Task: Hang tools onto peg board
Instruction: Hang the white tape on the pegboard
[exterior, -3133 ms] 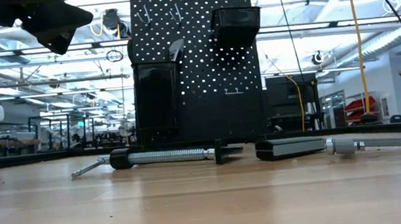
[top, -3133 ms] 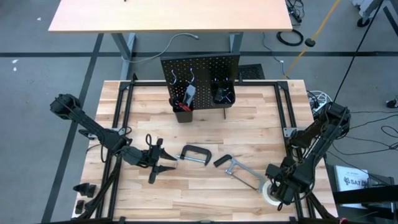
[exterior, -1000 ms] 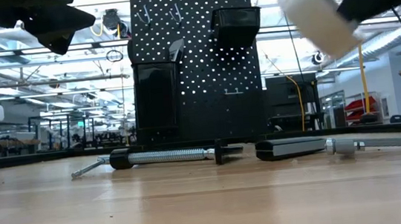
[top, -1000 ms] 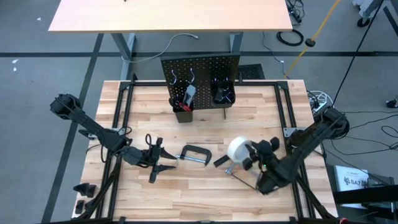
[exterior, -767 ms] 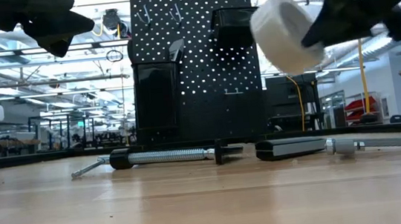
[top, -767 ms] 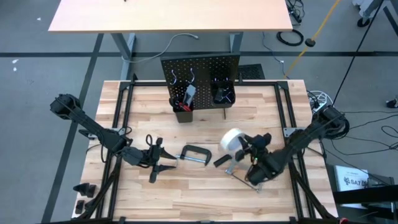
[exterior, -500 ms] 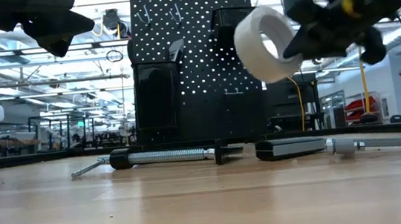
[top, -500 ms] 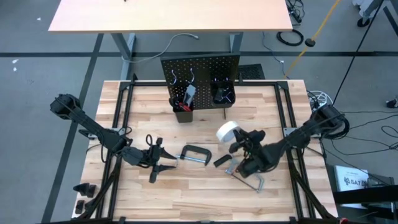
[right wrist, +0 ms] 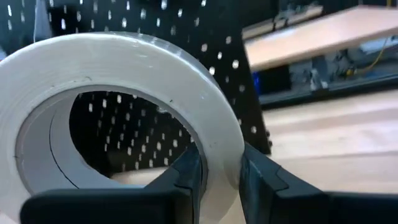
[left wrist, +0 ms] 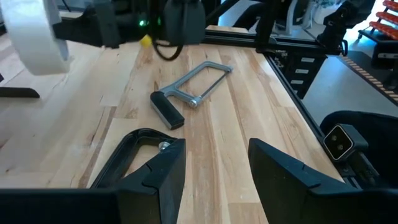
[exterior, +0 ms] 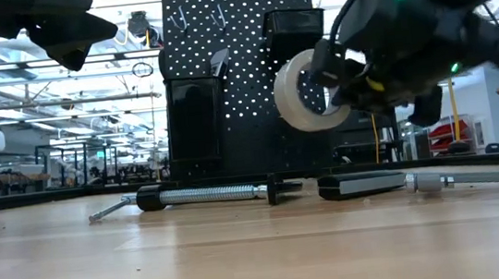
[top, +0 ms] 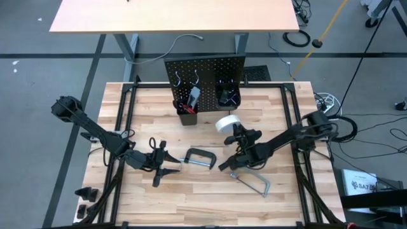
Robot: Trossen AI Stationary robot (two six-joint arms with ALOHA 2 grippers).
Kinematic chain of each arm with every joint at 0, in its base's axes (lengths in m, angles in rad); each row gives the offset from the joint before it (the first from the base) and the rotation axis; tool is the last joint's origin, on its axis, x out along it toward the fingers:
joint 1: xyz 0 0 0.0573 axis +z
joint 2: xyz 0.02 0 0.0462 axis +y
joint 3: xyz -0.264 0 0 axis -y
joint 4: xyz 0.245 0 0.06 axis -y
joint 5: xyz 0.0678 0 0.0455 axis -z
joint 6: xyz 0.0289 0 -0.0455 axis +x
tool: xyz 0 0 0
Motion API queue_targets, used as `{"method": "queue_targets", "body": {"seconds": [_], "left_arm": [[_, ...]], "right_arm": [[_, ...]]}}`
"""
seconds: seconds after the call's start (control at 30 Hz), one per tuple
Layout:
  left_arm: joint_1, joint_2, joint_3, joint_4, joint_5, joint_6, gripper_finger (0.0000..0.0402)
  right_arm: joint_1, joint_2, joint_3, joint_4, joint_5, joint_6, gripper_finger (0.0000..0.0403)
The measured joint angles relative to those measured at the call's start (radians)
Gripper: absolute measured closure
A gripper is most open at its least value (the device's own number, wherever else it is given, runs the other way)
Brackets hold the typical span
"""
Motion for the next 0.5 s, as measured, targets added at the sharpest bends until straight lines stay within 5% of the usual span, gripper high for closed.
{"method": "queue_targets", "body": {"seconds": [0.5], "left_arm": [[0.0,0.0,0.0,0.0,0.0,0.025,0.0224]], "right_arm": [[-0.143,0.16,0.0,0.336,0.042,-0.111,0.034]]}}
